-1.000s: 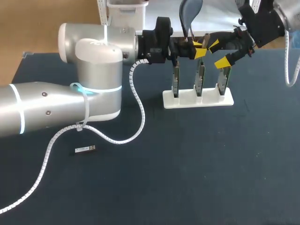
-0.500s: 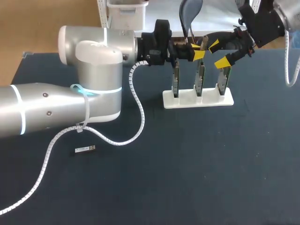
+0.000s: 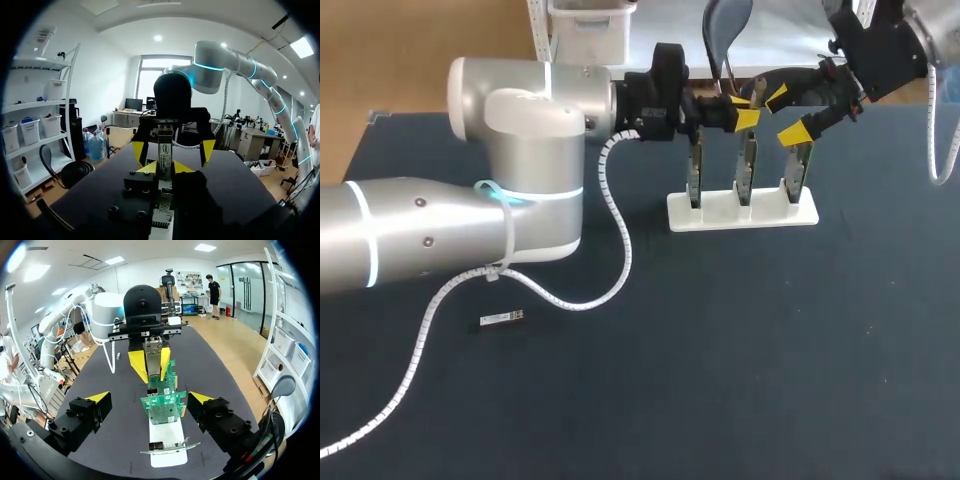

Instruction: Pick up the optical module with the left hand, and insert it into the network port with the right hand.

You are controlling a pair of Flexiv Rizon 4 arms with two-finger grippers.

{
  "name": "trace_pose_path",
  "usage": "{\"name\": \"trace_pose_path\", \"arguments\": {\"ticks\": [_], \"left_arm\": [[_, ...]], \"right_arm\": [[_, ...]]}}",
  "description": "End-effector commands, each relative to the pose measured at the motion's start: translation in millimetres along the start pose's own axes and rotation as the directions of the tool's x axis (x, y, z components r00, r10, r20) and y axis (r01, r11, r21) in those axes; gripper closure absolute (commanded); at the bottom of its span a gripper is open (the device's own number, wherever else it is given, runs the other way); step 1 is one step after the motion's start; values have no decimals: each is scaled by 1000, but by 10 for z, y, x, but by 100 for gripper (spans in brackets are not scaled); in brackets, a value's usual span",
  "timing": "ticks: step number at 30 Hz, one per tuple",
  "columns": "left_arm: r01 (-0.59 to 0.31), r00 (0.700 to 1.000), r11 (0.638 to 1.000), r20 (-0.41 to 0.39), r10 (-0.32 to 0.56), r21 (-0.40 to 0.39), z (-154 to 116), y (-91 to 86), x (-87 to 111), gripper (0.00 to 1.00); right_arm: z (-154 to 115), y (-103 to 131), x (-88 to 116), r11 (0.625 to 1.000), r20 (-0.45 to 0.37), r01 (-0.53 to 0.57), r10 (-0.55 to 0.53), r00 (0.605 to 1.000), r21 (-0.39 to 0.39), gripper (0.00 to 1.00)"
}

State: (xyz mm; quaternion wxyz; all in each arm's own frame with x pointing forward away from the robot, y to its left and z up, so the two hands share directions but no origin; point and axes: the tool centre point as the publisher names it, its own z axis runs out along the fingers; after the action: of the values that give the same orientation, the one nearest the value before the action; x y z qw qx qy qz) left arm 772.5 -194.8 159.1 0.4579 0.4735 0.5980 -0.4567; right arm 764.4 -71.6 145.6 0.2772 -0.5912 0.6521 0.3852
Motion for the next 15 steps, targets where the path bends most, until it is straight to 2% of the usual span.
{"name": "trace_pose_path", "arguments": {"ticks": [1, 15], "left_arm": [[0, 1000, 1000, -3, 0, 3, 15, 2, -4, 100], [8, 1000, 1000, -8, -8, 19, 12, -64, 12, 100]], "right_arm": [[4, 9, -1, 1000, 0, 0, 0, 1000, 3, 0], [4, 9, -1, 1000, 0, 0, 0, 1000, 3, 0]]}}
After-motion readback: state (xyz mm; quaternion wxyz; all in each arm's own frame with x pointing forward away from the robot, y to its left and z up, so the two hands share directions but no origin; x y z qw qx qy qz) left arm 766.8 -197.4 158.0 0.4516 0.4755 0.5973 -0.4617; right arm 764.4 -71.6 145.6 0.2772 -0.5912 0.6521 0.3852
